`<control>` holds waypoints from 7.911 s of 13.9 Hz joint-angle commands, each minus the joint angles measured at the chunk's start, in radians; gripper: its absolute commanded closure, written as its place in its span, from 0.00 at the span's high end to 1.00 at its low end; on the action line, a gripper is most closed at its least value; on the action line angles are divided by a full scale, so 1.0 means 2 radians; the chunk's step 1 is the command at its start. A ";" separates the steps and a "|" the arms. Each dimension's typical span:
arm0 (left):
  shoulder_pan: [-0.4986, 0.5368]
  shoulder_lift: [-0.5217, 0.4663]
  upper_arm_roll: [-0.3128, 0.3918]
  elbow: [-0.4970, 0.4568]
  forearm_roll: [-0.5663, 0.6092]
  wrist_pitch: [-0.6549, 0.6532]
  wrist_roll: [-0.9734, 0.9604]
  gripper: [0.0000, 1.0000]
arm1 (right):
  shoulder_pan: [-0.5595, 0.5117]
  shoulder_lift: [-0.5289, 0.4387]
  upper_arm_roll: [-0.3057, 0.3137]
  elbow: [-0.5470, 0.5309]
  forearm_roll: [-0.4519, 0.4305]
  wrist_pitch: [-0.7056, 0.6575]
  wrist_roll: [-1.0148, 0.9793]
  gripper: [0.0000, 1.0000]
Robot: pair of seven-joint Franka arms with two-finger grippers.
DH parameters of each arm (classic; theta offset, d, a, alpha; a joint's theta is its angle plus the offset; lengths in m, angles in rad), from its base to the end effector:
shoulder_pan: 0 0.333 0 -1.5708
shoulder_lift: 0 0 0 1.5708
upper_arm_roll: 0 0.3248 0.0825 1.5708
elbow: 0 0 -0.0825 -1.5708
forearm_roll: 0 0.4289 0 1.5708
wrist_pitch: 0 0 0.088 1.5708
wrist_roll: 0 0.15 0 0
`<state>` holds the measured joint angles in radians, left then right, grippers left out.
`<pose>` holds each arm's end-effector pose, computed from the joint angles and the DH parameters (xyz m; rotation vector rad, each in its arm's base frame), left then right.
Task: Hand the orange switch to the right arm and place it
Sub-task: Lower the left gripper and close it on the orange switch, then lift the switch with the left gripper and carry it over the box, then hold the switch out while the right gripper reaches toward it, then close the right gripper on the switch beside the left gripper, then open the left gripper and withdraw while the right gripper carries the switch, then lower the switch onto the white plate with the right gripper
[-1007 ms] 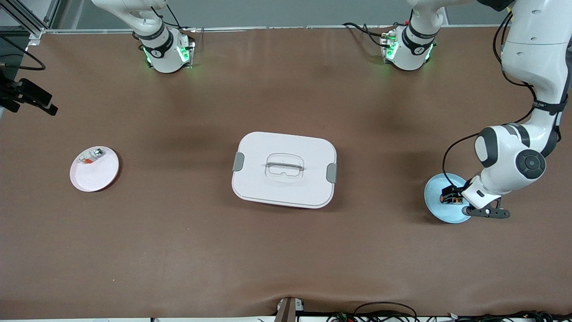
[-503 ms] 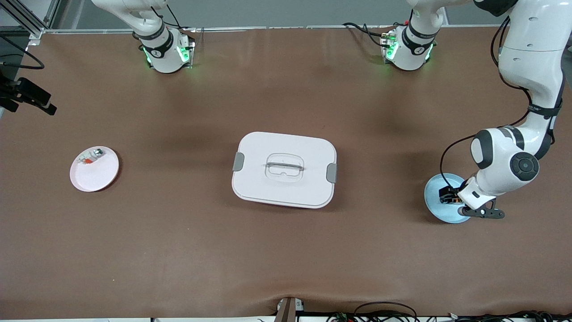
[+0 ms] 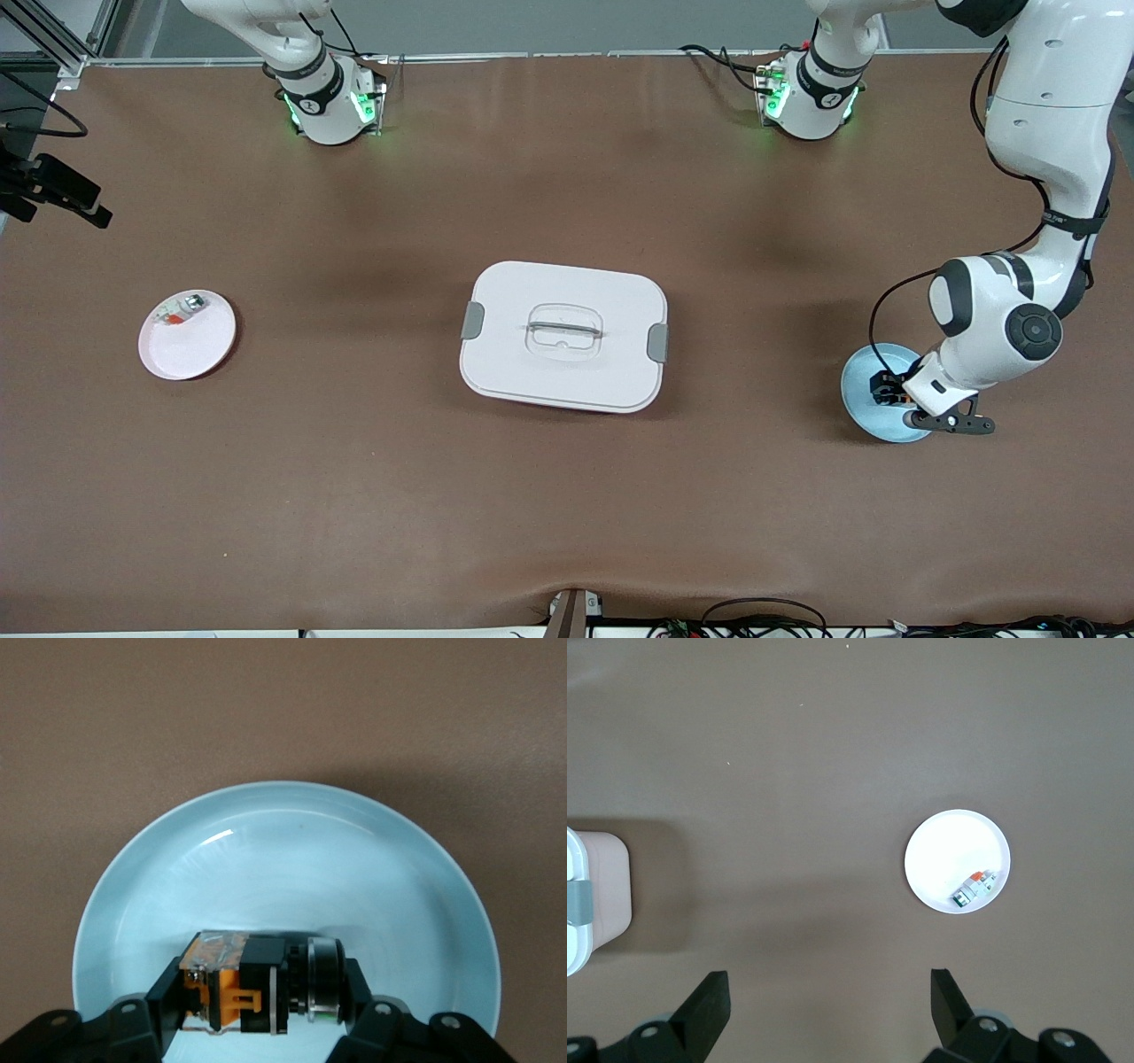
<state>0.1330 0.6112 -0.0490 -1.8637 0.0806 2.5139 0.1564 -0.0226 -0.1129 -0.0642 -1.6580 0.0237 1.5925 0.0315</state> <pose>0.6755 0.0582 0.1196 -3.1093 0.1981 -0.0585 0.5651 -0.0474 0.6128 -3.1057 0.1835 -0.0747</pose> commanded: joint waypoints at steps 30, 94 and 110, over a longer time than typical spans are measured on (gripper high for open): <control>-0.100 -0.057 -0.264 0.301 -0.158 -0.343 -0.836 0.00 | 0.038 -0.002 0.005 -0.007 0.171 -0.032 0.043 1.00; -0.108 -0.052 -0.253 0.301 -0.064 -0.216 -0.813 1.00 | 0.180 0.020 0.017 -0.198 0.286 0.275 -0.143 0.00; 0.082 -0.156 -0.238 0.293 0.039 -0.473 -0.331 1.00 | -0.038 0.035 0.017 -0.241 0.007 0.267 -0.687 0.00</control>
<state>0.3032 0.3650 -0.5488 -1.2423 0.1447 1.5873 -0.5724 -0.0487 -0.0356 -0.0494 -2.1063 0.0701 2.0804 -1.2564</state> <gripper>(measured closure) 0.000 0.590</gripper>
